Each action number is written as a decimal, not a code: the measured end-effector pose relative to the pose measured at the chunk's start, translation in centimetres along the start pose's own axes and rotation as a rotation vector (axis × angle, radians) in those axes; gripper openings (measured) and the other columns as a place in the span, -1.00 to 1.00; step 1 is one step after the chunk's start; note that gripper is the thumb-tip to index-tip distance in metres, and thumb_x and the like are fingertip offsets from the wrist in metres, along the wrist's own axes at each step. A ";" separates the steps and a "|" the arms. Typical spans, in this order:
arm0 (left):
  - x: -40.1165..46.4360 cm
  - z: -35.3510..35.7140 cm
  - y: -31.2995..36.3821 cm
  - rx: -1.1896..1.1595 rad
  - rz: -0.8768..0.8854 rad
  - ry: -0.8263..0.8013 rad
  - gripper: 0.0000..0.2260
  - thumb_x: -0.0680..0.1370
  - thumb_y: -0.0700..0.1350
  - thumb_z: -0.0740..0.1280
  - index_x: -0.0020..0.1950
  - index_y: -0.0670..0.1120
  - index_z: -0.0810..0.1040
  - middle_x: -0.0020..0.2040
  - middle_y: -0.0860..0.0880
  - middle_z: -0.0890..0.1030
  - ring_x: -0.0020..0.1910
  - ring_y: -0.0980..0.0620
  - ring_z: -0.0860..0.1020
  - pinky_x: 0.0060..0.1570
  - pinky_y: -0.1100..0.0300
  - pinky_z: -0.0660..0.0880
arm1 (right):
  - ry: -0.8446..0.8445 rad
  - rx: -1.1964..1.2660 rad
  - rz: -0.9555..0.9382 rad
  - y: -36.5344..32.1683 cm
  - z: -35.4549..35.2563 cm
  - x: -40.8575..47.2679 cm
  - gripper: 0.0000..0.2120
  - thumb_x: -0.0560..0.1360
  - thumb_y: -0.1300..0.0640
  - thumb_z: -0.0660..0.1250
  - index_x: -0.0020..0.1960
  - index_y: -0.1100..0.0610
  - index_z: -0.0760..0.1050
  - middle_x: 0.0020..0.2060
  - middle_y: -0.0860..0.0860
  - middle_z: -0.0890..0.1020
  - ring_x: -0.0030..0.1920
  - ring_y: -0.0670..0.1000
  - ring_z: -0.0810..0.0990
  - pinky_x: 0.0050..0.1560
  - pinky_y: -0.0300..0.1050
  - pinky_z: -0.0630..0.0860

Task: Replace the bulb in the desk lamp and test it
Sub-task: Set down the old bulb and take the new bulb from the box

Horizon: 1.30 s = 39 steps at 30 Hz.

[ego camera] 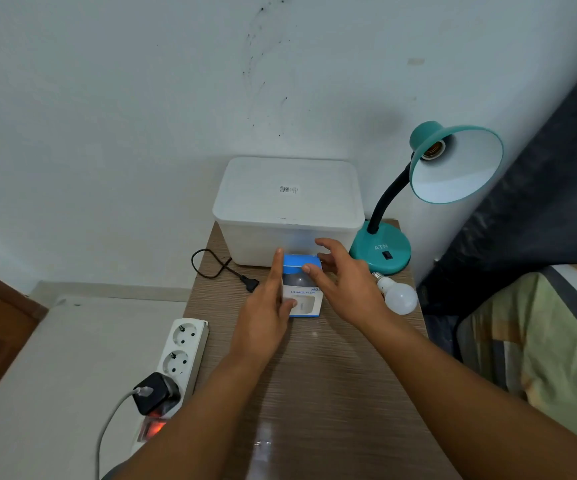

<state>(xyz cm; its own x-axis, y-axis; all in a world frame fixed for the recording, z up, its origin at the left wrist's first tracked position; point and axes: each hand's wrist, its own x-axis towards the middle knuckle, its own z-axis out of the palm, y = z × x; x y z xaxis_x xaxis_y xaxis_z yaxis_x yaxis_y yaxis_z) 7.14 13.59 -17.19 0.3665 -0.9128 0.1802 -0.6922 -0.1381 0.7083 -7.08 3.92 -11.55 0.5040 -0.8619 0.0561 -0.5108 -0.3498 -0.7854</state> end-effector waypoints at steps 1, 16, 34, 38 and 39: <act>0.0 -0.1 -0.1 0.009 0.006 -0.004 -0.17 0.62 -0.12 0.33 0.50 0.38 -0.26 0.21 0.00 0.57 0.07 0.10 0.55 -0.01 0.34 0.45 | 0.002 0.004 0.007 0.0 0.0 0.0 -0.48 0.56 -0.17 0.29 0.47 -0.08 0.30 0.31 0.08 0.56 0.29 -0.01 0.54 0.24 -0.11 0.50; 0.0 -0.2 -0.6 0.024 0.039 -0.030 -0.10 0.63 -0.12 0.32 0.39 0.56 -0.34 0.21 -0.02 0.59 0.11 0.09 0.60 0.02 0.32 0.52 | 0.042 0.081 0.074 -0.8 0.1 0.7 -0.52 0.55 -0.21 0.28 0.40 -0.06 0.34 0.26 0.10 0.59 0.21 -0.01 0.59 0.19 -0.02 0.57; 0.6 -0.6 -0.7 -0.030 -0.009 -0.011 -0.15 0.62 -0.15 0.34 0.33 0.64 -0.17 0.25 -0.05 0.60 0.08 0.15 0.61 -0.13 0.49 0.46 | 0.079 0.123 0.116 -1.3 0.3 0.7 -0.58 0.53 -0.18 0.33 0.26 0.03 0.40 0.20 0.09 0.61 0.12 -0.04 0.60 0.13 -0.02 0.60; 1.1 -1.3 0.2 -0.044 0.014 -0.046 -0.09 0.60 -0.17 0.36 0.37 0.61 -0.25 0.23 -0.03 0.62 0.08 0.13 0.62 0.01 0.26 0.60 | 0.054 0.116 0.103 -0.9 0.5 0.3 -0.50 0.48 -0.17 0.41 0.31 -0.04 0.32 0.32 0.07 0.55 0.28 0.01 0.55 0.18 -0.06 0.55; 1.3 -1.4 0.3 -0.039 0.015 -0.061 -0.06 0.59 -0.18 0.37 0.38 0.59 -0.28 0.21 -0.05 0.62 0.06 0.10 0.64 0.03 0.14 0.62 | 0.048 0.122 0.099 -0.8 0.5 0.1 -0.48 0.46 -0.17 0.44 0.29 -0.07 0.30 0.33 0.05 0.54 0.31 0.01 0.53 0.18 -0.07 0.55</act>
<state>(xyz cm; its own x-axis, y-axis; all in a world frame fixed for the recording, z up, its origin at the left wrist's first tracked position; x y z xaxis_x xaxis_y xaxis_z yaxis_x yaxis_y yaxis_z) 8.32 12.88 -15.76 0.3173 -0.9364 0.1498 -0.6723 -0.1107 0.7319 -6.23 4.29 -11.24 0.4201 -0.9075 0.0017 -0.4668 -0.2177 -0.8572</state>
